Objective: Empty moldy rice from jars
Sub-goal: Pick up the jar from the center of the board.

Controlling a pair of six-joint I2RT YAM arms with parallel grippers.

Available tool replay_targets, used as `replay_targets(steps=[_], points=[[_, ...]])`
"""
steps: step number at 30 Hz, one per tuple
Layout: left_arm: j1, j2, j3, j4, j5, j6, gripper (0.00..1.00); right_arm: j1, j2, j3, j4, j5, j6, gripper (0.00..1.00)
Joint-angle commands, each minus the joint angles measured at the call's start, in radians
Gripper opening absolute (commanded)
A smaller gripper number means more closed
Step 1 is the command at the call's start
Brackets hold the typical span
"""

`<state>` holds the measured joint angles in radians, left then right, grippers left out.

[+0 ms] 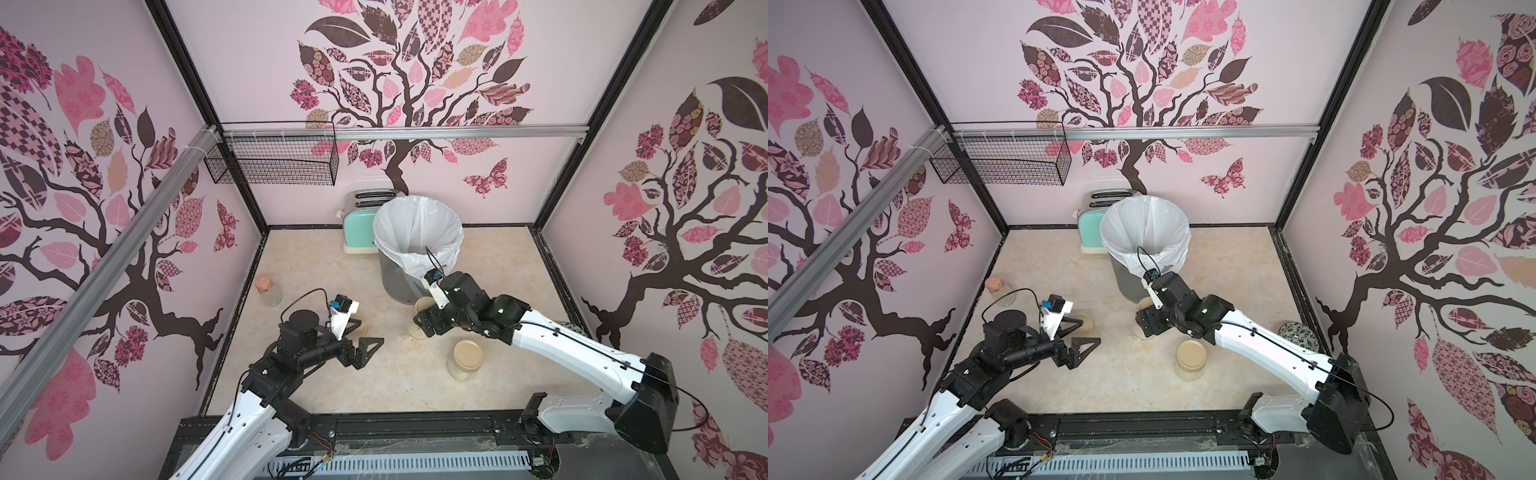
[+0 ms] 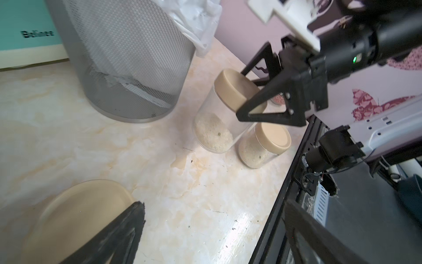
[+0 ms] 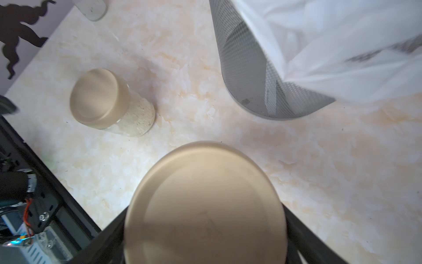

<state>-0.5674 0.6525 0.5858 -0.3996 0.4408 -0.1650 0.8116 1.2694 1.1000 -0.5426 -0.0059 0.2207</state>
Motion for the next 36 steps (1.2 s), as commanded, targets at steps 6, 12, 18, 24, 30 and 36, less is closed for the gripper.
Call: replay_targets(steps=[6, 12, 18, 24, 30, 36], points=[[-0.083, 0.173, 0.049, 0.221, -0.087, 0.038, 0.98, -0.038, -0.091, 0.181, -0.069, -0.109, -0.013, 0.61], [-0.189, 0.272, 0.086, 0.301, -0.159, 0.178, 0.98, -0.043, -0.096, 0.214, -0.084, -0.172, 0.016, 0.61], [-0.200, 0.242, 0.014, 0.446, -0.133, 0.215, 0.98, -0.044, -0.087, 0.242, -0.103, -0.220, 0.020, 0.61], [-0.203, 0.265, -0.006, 0.510, -0.086, 0.244, 0.98, -0.045, -0.086, 0.263, -0.100, -0.302, 0.042, 0.59], [-0.204, 0.305, 0.005, 0.545, -0.039, 0.263, 0.98, -0.048, -0.088, 0.264, -0.093, -0.348, 0.052, 0.59], [-0.208, 0.330, 0.016, 0.593, -0.022, 0.277, 0.98, -0.061, -0.091, 0.247, -0.060, -0.424, 0.074, 0.59]])
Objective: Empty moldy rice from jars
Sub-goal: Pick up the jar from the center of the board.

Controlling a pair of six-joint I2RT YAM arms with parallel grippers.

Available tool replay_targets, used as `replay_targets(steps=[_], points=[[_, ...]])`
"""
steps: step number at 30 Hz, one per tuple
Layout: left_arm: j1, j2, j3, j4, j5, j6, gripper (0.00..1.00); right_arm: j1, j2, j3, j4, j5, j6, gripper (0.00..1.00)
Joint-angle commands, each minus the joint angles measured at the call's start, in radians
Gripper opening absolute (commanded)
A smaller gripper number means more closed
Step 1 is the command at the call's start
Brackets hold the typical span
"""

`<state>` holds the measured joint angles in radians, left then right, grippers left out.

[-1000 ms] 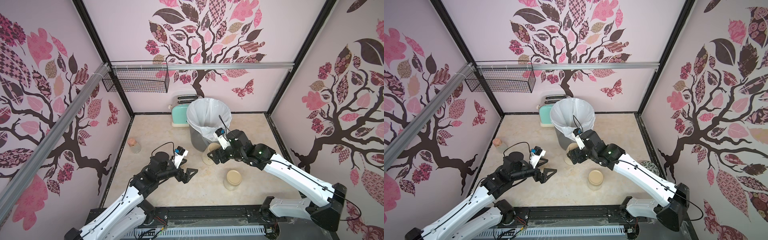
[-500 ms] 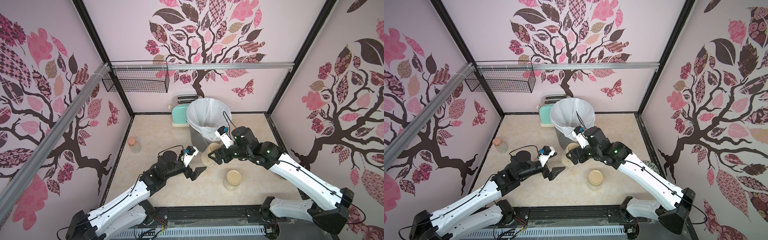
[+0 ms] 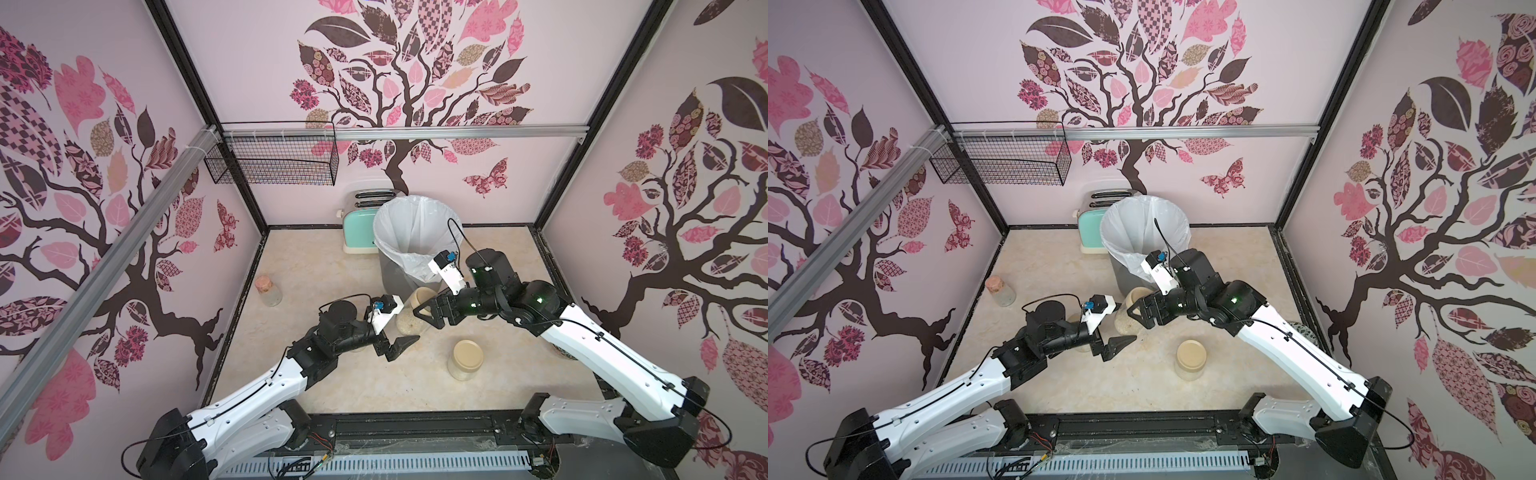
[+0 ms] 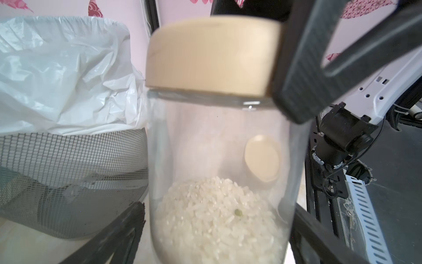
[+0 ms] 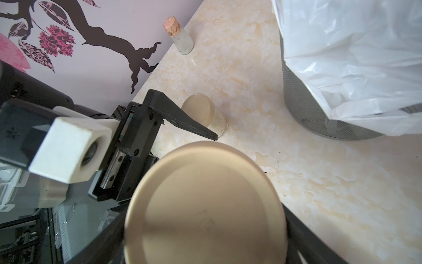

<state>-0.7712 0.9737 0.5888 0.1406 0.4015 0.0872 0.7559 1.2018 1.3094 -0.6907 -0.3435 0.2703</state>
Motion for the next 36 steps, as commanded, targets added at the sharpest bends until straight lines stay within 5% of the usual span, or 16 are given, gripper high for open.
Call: replay_targets(steps=[1, 26, 36], points=[[-0.005, 0.013, 0.015, 0.055, 0.020, 0.029, 0.98, -0.007, -0.024, 0.036, 0.092, -0.097, 0.026, 0.58], [-0.011, 0.068, 0.042, 0.112, 0.045, 0.022, 0.92, -0.025, -0.029, -0.045, 0.145, -0.195, 0.043, 0.58], [-0.011, 0.099, 0.056, 0.088, 0.051, 0.012, 0.98, -0.026, -0.031, -0.026, 0.137, -0.238, 0.032, 0.56]])
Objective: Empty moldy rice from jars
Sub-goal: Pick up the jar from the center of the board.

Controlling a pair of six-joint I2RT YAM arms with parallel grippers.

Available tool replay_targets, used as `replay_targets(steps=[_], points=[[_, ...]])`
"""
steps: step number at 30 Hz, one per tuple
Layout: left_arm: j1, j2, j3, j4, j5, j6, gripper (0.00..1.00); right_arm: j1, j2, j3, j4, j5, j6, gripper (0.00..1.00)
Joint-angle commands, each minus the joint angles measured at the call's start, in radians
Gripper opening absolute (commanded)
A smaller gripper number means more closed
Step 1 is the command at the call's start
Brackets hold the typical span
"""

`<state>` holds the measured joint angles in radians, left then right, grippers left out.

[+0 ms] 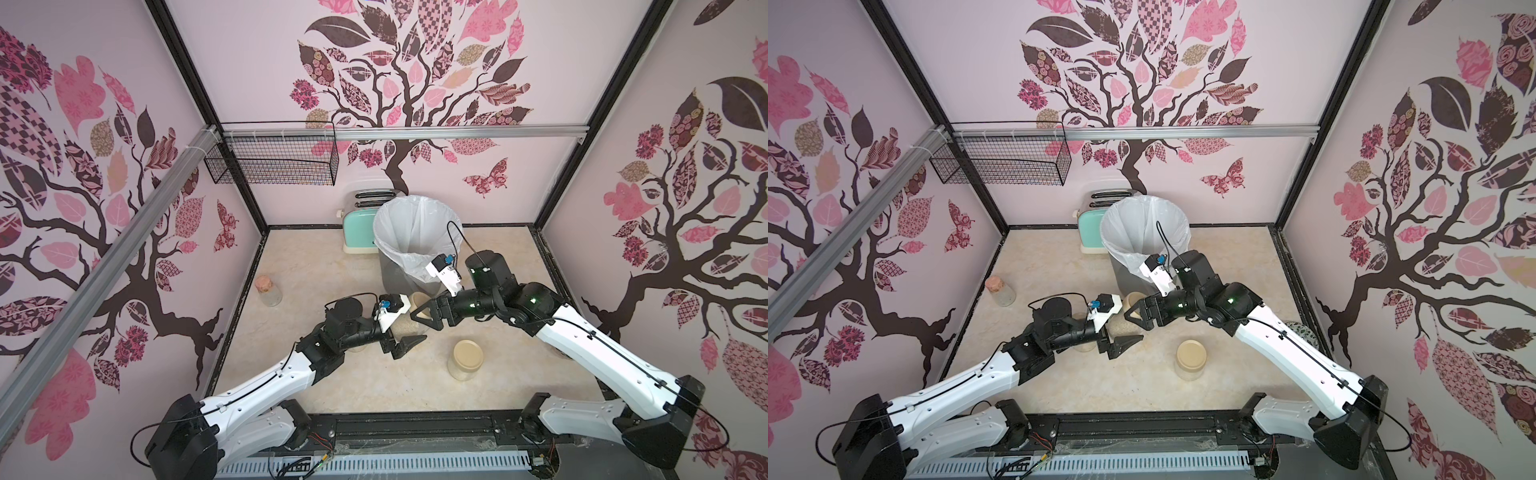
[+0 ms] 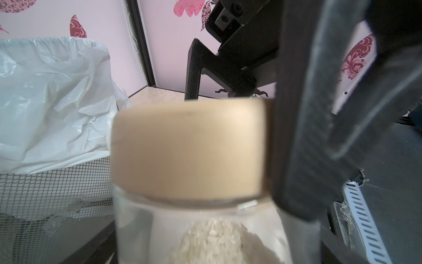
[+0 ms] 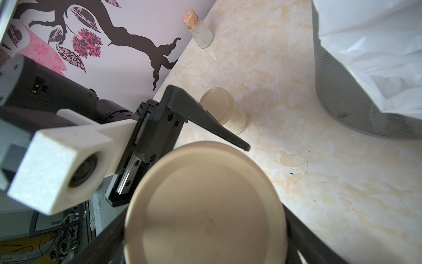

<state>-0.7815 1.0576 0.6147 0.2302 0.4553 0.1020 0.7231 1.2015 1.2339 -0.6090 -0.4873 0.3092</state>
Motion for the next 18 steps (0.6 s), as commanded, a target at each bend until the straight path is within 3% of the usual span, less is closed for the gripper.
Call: replay_targets(steps=[1, 18], points=[[-0.001, 0.019, 0.032, -0.003, -0.003, -0.005, 0.98, 0.006, -0.033, 0.050, 0.054, -0.093, -0.008, 0.56], [-0.003, 0.070, 0.066, -0.053, 0.032, -0.028, 0.78, 0.007, -0.039, 0.057, 0.031, -0.062, -0.039, 0.57]])
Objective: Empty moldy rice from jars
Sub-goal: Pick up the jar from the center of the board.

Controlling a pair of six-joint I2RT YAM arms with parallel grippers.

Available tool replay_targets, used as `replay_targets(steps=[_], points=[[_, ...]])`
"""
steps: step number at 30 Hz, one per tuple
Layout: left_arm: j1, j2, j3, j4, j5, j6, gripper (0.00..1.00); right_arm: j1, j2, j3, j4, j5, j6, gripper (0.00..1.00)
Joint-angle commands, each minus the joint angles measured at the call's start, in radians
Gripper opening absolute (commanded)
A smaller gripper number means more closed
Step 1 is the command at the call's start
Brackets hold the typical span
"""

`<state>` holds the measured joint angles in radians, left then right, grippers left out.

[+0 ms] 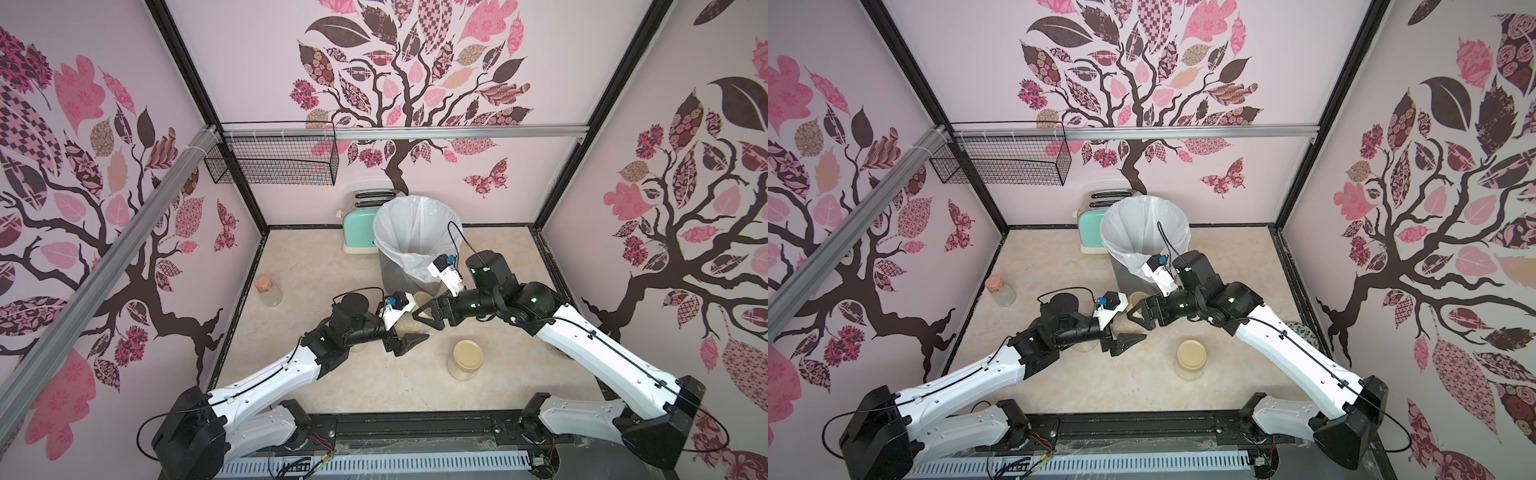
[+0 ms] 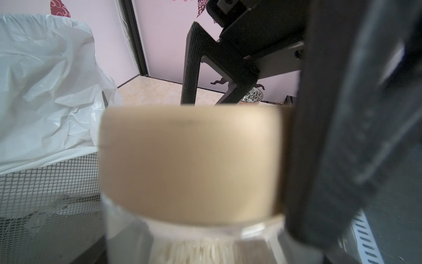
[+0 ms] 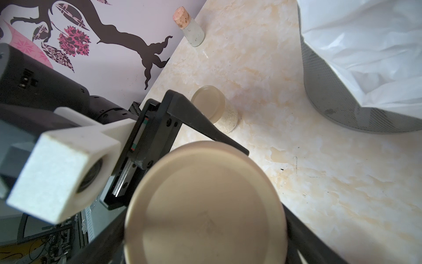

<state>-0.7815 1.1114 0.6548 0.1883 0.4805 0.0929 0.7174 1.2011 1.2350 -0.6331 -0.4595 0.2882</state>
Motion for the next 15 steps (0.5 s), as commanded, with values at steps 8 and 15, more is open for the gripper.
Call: replay_targets(steps=[8, 15], points=[[-0.002, 0.013, 0.033, -0.012, -0.008, -0.037, 0.74, 0.012, -0.029, 0.040, 0.047, -0.069, -0.038, 0.73], [-0.002, -0.008, 0.011, -0.004, -0.050, -0.053, 0.70, 0.013, -0.023, 0.031, 0.035, -0.035, -0.054, 0.90]])
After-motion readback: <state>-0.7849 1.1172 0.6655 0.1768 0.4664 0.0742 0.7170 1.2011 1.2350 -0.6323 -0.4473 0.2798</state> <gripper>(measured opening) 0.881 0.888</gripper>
